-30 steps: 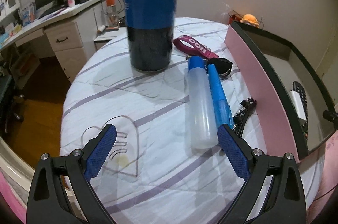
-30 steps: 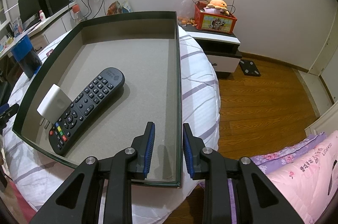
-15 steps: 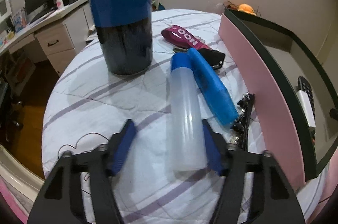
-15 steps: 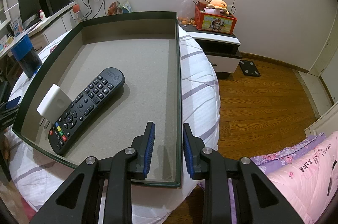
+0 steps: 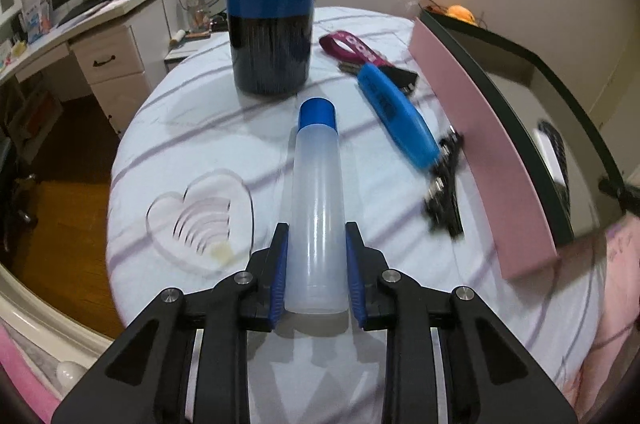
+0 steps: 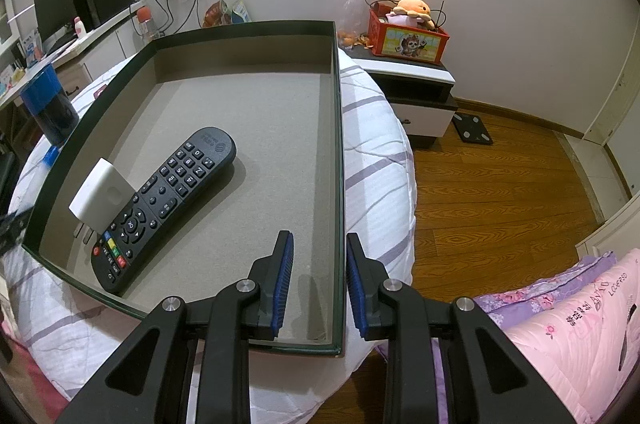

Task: Organize rigid objects
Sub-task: 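Move the left tool to the clear blue-capped bottle and grasp it, then carry the clear bottle with the left tool into the pink box and release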

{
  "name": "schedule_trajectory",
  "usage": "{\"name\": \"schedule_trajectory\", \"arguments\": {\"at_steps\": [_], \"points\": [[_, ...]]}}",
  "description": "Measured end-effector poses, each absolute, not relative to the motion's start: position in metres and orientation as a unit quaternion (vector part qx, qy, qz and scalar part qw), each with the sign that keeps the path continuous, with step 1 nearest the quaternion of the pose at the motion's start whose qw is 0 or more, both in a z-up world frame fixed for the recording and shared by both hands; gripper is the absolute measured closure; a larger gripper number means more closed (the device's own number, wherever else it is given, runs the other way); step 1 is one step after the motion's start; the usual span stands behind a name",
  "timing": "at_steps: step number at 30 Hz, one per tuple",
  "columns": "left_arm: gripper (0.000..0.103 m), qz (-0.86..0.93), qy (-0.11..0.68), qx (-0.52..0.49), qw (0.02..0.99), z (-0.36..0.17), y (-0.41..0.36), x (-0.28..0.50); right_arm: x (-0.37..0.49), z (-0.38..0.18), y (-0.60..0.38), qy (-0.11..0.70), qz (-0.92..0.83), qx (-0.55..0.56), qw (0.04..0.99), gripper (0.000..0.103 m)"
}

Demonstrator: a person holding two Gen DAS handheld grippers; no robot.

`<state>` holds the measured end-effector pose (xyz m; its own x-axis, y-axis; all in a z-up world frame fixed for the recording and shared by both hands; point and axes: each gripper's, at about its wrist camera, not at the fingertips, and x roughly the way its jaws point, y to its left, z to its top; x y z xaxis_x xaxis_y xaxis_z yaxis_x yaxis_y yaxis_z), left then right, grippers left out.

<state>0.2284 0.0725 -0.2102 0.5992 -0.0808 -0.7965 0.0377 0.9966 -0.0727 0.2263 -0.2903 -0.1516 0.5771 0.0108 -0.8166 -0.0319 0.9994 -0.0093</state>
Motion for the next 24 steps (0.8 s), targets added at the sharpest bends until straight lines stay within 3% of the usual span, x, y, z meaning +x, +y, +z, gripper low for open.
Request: {"name": "schedule_trajectory", "arguments": {"at_steps": [9, 14, 24], "points": [[0.072, -0.033, 0.439, -0.033, 0.897, -0.213, 0.071, 0.239, 0.226, -0.151, -0.290, 0.460, 0.012, -0.011, 0.888, 0.076], [0.076, -0.034, 0.430, -0.039, 0.902, -0.210, 0.068, 0.239, 0.226, -0.152, -0.290, 0.461, 0.012, -0.011, 0.887, 0.076], [0.076, -0.056, 0.362, -0.016, 0.930, -0.149, 0.041, 0.212, 0.227, -0.151, -0.290, 0.460, 0.012, -0.011, 0.888, 0.076]]}}
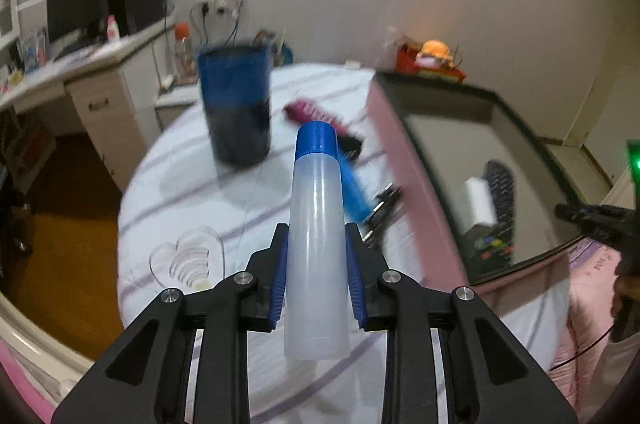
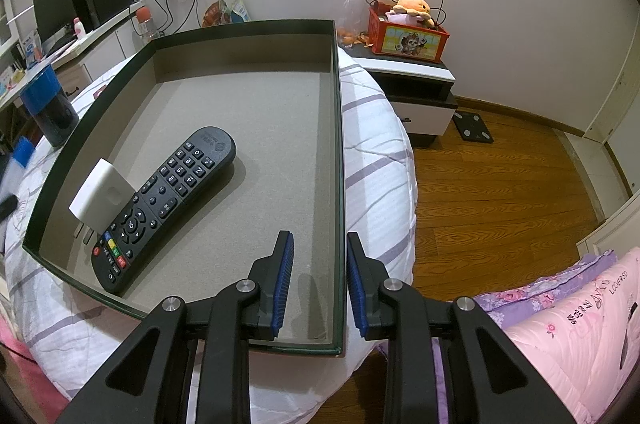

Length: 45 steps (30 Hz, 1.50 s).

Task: Organize rigid objects
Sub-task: 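Carry the clear bottle with the left tool into the pink box and release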

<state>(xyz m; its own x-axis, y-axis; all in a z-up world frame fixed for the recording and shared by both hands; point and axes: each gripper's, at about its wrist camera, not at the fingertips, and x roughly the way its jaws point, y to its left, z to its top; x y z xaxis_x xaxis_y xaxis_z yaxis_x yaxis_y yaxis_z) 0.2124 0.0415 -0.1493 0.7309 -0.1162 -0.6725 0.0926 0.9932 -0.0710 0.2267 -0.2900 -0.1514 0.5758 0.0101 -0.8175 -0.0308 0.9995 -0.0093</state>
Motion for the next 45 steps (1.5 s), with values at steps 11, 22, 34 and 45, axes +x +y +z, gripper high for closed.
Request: {"name": "schedule_trajectory", "arguments": {"at_steps": [11, 22, 34, 45], "points": [[0.076, -0.097, 0.313, 0.009, 0.945, -0.100, -0.009, 0.208, 0.227, -0.151, -0.290, 0.461, 0.012, -0.011, 0.887, 0.076], [0.076, -0.129, 0.285, 0.028, 0.949, -0.074, -0.057, 0.218, 0.227, -0.153, -0.289, 0.461, 0.017, -0.007, 0.887, 0.075], [0.076, -0.140, 0.323, 0.044, 0.935, -0.102, -0.091, 0.252, 0.227, -0.152, -0.289, 0.462, 0.017, -0.008, 0.887, 0.075], [0.076, -0.156, 0.387, 0.047, 0.907, -0.148, -0.117, 0.281, 0.229, -0.152, -0.291, 0.461, 0.019, -0.007, 0.887, 0.075]]}}
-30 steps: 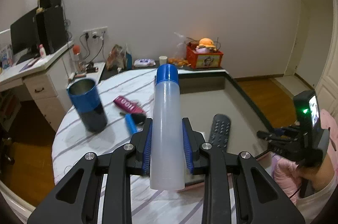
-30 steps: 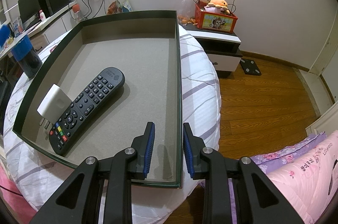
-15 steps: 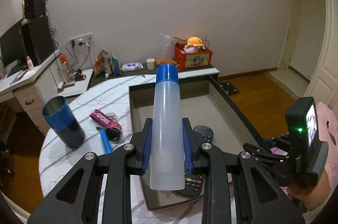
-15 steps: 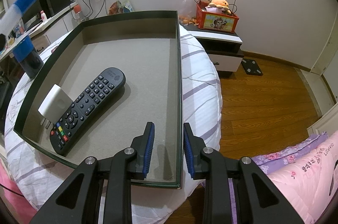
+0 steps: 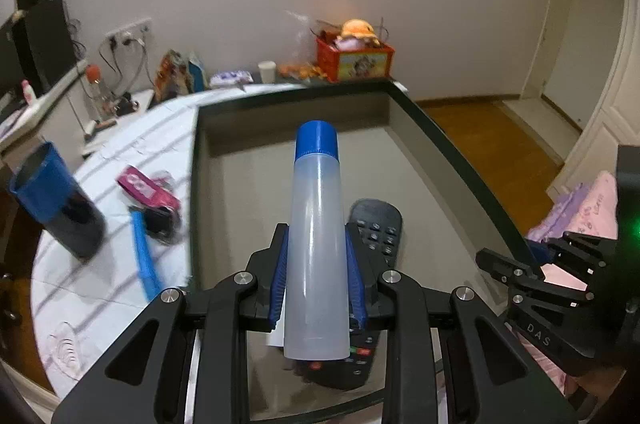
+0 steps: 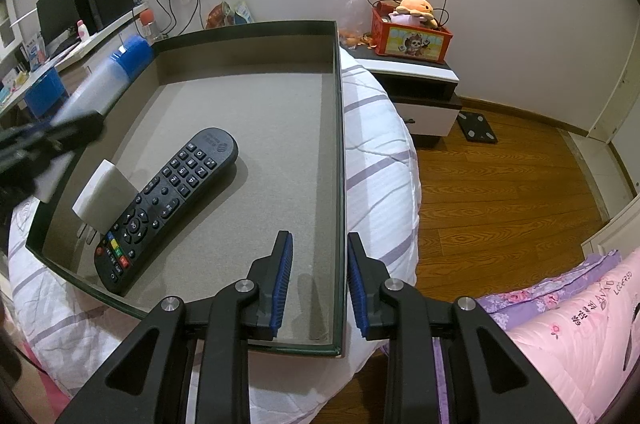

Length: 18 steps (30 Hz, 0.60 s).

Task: Organize rigid objects
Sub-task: 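Carry the clear bottle with the left tool into the pink box and release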

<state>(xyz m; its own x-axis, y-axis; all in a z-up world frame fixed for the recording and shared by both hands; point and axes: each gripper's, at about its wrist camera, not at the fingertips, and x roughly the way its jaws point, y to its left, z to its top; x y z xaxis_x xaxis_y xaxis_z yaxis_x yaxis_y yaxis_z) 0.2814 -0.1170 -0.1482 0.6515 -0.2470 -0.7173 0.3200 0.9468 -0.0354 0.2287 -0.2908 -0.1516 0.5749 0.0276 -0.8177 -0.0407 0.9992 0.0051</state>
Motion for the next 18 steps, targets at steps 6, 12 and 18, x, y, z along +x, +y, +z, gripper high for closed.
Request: {"name": "schedule_trajectory", "arguments": {"at_steps": [6, 12, 18], "points": [[0.076, -0.196, 0.404, 0.067, 0.891, -0.161, -0.148, 0.278, 0.229, -0.151, -0.291, 0.461, 0.019, -0.007, 0.887, 0.075], [0.077, -0.233, 0.431, 0.080, 0.868, -0.178, -0.175, 0.280, 0.229, -0.151, -0.291, 0.461, 0.019, -0.007, 0.887, 0.075], [0.077, -0.233, 0.437, 0.082, 0.865, -0.182, -0.176, 0.280, 0.228, -0.150, -0.289, 0.460, 0.021, -0.007, 0.888, 0.074]]}}
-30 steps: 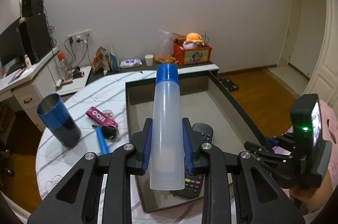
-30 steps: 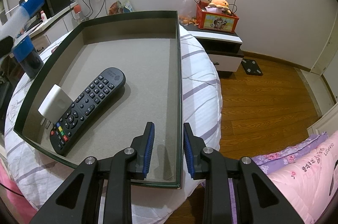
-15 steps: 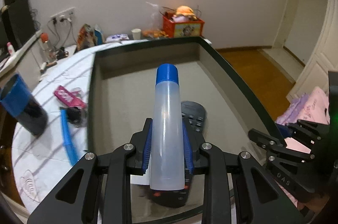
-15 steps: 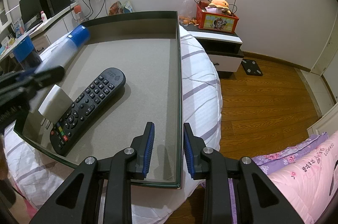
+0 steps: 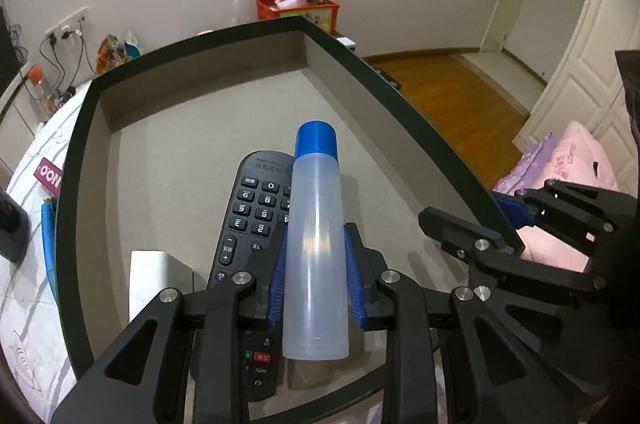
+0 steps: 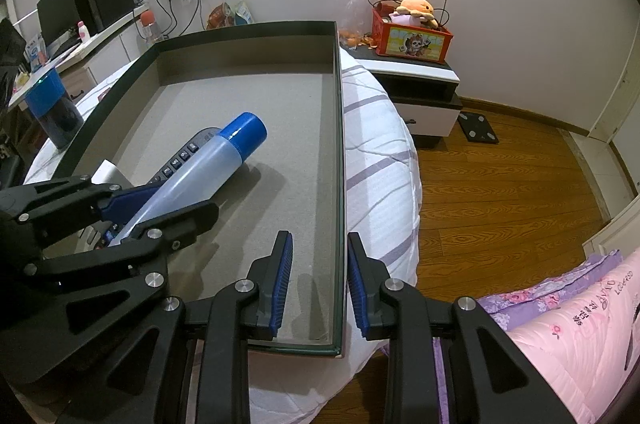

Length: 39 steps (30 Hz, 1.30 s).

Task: Organize rigid objects
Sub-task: 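Carry the clear bottle with the left tool into the pink box and release, then move the left tool to the black hair clip and grasp it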

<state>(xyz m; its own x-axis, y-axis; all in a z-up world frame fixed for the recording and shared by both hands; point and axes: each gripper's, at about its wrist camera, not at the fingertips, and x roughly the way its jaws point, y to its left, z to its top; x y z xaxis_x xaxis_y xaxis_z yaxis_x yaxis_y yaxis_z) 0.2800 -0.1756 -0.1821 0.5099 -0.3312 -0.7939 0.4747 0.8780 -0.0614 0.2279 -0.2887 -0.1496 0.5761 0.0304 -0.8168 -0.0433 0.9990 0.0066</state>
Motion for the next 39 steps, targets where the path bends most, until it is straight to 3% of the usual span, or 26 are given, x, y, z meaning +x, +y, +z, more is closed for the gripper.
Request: {"name": "schedule_trajectory", "arguments": {"at_steps": [3, 5, 7, 9, 25, 39], "points": [[0.071, -0.238, 0.432, 0.080, 0.866, -0.180, -0.172, 0.276, 0.228, -0.149, -0.289, 0.460, 0.021, -0.007, 0.887, 0.074], [0.062, -0.233, 0.431, 0.078, 0.868, -0.180, -0.167, 0.274, 0.227, -0.148, -0.289, 0.461, 0.022, -0.007, 0.887, 0.075], [0.044, -0.224, 0.424, 0.076, 0.874, -0.177, -0.161, 0.272, 0.227, -0.149, -0.291, 0.461, 0.022, -0.006, 0.887, 0.075], [0.039, -0.222, 0.418, 0.068, 0.878, -0.173, -0.152, 0.269, 0.228, -0.149, -0.292, 0.462, 0.021, -0.007, 0.887, 0.075], [0.025, -0.101, 0.350, 0.043, 0.930, -0.129, -0.050, 0.236, 0.231, -0.150, -0.289, 0.466, 0.011, -0.013, 0.884, 0.075], [0.012, -0.044, 0.363, 0.001, 0.931, -0.150, 0.028, 0.217, 0.230, -0.150, -0.288, 0.468, 0.005, -0.016, 0.883, 0.075]]}}
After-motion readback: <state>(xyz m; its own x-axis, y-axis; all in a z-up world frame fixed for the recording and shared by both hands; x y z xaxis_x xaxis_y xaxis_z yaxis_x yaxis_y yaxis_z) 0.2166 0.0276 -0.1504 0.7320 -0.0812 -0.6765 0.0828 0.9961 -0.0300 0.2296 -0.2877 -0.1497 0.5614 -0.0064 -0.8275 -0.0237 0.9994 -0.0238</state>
